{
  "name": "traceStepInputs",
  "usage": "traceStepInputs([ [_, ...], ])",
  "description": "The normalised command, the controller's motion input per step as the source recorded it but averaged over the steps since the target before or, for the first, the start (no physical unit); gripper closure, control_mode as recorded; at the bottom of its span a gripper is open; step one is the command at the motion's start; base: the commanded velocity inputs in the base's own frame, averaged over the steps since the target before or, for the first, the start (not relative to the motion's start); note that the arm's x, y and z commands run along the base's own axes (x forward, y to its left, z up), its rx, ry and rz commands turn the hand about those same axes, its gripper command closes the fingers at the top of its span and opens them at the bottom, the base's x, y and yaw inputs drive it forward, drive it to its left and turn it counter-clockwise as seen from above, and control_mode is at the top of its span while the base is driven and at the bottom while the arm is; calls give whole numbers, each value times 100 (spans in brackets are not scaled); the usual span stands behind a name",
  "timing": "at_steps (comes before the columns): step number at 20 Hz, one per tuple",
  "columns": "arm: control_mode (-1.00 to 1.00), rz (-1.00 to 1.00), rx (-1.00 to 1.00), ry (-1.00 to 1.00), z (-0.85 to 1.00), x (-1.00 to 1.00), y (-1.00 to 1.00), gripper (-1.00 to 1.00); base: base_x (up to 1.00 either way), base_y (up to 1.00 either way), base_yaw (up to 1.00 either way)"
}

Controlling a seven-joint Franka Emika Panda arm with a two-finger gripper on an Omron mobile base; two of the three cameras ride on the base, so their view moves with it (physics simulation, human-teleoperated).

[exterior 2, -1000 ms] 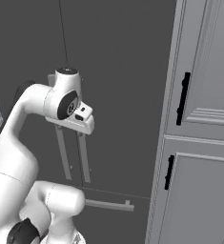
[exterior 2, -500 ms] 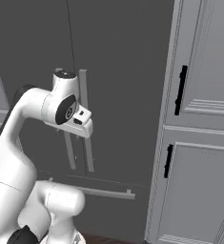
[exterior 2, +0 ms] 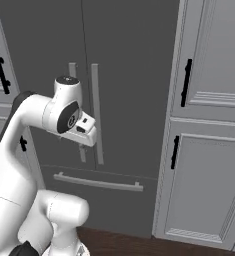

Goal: Grab a lemon wedge from the fridge and one ice cube from the ice bowl, and put them in the glass of lemonade.

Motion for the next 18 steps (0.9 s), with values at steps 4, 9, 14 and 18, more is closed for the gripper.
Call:
traceStepInputs([
  [4, 100, 0, 0, 0, 0, 0, 0, -100, -25, 0, 0],
  [9, 100, 0, 0, 0, 0, 0, 0, -100, -5, 1, -20],
  [14, 100, 0, 0, 0, 0, 0, 0, -100, 0, 12, -67],
  [18, 100, 0, 0, 0, 0, 0, 0, -100, -4, 27, -79],
])
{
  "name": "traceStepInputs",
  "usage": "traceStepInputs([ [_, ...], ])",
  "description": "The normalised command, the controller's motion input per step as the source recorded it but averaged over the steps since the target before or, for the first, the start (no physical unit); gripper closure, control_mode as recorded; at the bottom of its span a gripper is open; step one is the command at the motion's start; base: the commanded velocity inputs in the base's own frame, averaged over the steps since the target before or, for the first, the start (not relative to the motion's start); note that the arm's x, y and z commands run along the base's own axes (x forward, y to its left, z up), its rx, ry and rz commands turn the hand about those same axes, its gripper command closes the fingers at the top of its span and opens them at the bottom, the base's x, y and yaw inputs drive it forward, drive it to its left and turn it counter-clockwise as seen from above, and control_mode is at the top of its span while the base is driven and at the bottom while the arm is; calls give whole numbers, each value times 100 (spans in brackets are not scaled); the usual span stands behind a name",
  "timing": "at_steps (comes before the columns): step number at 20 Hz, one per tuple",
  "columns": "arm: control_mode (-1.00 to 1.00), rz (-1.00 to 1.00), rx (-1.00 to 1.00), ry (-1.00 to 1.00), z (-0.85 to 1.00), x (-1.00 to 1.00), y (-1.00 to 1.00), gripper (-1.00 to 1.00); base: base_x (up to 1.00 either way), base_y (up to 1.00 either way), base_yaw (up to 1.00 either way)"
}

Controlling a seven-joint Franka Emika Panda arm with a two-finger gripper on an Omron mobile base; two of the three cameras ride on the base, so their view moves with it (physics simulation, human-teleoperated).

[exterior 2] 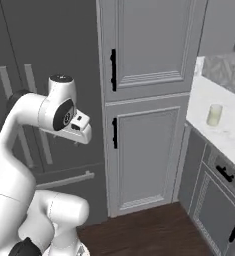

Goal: Grab a lemon wedge from the fridge and one ice cube from the ice bowl, and put them in the glass of lemonade.

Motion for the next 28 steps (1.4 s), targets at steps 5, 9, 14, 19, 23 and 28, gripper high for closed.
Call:
traceStepInputs([
  [5, 100, 0, 0, 0, 0, 0, 0, -100, 0, 36, -89],
  [9, 100, 0, 0, 0, 0, 0, 0, -100, 21, 32, -89],
  [14, 100, 0, 0, 0, 0, 0, 0, -100, 79, 8, -75],
  [19, 100, 0, 0, 0, 0, 0, 0, -100, 100, 0, -50],
  [23, 100, 0, 0, 0, 0, 0, 0, -100, 100, 0, -52],
  [28, 100, 0, 0, 0, 0, 0, 0, -100, 94, 7, -36],
])
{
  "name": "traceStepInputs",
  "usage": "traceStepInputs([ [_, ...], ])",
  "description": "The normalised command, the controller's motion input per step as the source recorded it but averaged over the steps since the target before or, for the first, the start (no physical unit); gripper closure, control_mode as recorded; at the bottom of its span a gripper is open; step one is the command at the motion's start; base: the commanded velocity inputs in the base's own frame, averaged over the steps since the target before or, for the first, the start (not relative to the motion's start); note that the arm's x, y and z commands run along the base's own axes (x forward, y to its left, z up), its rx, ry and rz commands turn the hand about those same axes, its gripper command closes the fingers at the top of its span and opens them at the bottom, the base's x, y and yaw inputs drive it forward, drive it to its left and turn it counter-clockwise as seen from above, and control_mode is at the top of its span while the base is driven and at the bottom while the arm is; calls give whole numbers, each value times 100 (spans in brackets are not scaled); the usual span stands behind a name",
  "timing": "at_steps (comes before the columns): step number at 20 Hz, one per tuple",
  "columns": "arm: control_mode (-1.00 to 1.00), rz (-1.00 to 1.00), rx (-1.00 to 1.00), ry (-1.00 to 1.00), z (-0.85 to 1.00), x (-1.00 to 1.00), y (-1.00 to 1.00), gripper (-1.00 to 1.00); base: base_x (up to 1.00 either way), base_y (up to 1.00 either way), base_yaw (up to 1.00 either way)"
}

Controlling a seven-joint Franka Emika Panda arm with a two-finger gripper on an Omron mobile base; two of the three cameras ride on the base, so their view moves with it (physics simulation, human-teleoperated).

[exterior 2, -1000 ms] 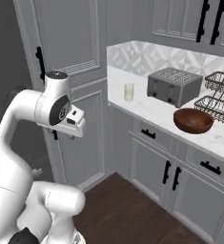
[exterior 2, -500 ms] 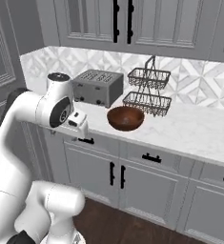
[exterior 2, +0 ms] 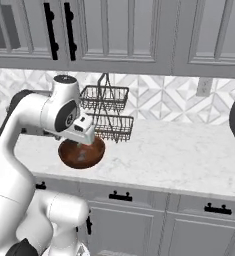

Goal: Grab a lemon wedge from the fridge and one ice cube from the ice bowl, and put them in the glass of lemonade.

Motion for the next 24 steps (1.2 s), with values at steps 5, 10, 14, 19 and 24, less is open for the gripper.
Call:
traceStepInputs([
  [5, 100, 0, 0, 0, 0, 0, 0, -100, 71, 13, -15],
  [10, 100, 0, 0, 0, 0, 0, 0, -100, 35, 2, -1],
  [14, 100, 0, 0, 0, 0, 0, 0, -100, 61, 9, 8],
  [19, 100, 0, 0, 0, 0, 0, 0, -100, 52, -2, 35],
  [24, 100, 0, 0, 0, 0, 0, 0, -100, 20, 0, 56],
])
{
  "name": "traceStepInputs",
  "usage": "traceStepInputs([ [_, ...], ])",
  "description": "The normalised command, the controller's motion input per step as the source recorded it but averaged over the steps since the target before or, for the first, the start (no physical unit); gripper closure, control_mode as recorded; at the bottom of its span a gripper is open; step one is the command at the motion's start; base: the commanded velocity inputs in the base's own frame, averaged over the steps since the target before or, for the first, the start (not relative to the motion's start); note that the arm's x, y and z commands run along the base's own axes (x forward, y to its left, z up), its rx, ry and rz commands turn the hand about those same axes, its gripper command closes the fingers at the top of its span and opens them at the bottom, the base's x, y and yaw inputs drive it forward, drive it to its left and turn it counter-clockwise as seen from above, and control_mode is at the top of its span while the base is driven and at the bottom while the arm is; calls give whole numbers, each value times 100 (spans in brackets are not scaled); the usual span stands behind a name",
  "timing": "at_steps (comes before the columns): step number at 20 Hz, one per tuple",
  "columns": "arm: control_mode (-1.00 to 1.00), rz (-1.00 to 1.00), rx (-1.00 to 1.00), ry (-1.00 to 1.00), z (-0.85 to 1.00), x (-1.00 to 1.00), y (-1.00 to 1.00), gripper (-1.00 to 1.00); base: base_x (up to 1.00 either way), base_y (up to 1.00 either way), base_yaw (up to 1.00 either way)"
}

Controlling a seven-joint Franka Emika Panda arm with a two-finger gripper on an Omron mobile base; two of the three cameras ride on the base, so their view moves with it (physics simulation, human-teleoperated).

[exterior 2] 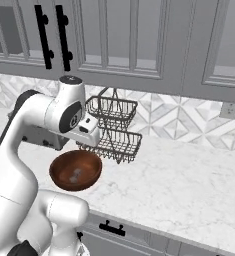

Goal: Grab a lemon wedge from the fridge and one ice cube from the ice bowl, and put them in the glass of lemonade.

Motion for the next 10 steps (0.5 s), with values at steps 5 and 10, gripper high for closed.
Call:
traceStepInputs([
  [5, 100, 0, 0, 0, 0, 0, 0, -100, 5, 0, 8],
  [10, 100, 0, 0, 0, 0, 0, 0, -100, 0, 0, 0],
])
